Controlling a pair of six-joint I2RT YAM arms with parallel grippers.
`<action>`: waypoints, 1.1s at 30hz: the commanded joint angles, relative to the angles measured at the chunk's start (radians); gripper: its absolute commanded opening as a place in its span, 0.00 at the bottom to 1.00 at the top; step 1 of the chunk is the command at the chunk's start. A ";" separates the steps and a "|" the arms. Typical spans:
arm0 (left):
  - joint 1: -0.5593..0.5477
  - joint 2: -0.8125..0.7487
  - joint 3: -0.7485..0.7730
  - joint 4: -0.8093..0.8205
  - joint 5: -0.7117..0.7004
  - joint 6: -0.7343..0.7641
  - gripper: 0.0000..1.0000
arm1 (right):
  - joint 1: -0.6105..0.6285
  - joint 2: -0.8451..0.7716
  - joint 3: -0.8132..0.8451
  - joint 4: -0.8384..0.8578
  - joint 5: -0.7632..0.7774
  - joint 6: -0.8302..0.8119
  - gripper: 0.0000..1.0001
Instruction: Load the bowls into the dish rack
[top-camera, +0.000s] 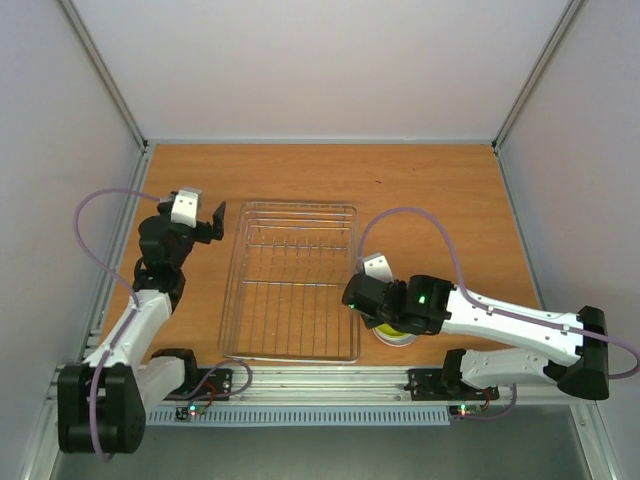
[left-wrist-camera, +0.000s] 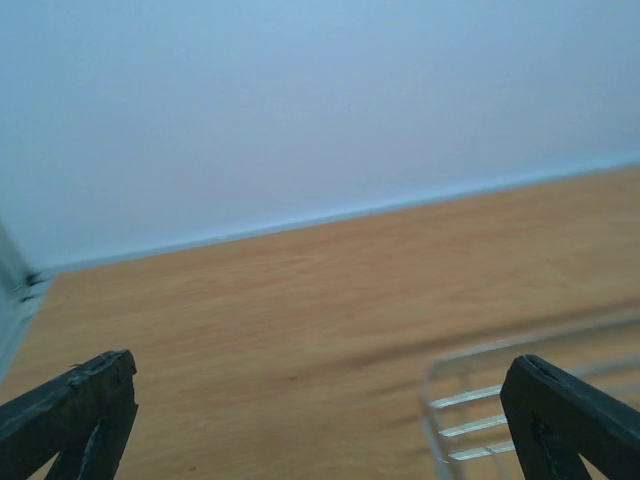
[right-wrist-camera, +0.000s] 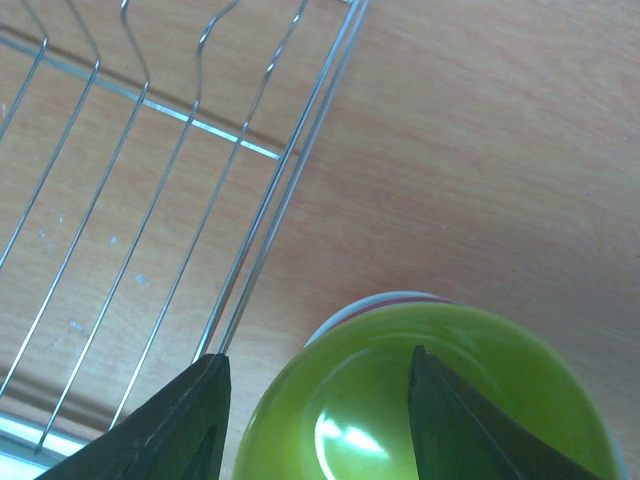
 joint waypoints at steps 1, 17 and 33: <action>-0.004 -0.091 0.079 -0.350 0.338 0.143 0.99 | 0.065 0.032 0.022 -0.030 0.041 0.074 0.48; -0.004 -0.061 0.123 -0.542 0.589 0.248 0.99 | 0.188 0.078 -0.063 -0.078 0.045 0.259 0.28; -0.004 -0.069 0.088 -0.496 0.578 0.235 0.99 | 0.244 0.109 0.074 -0.165 0.142 0.232 0.01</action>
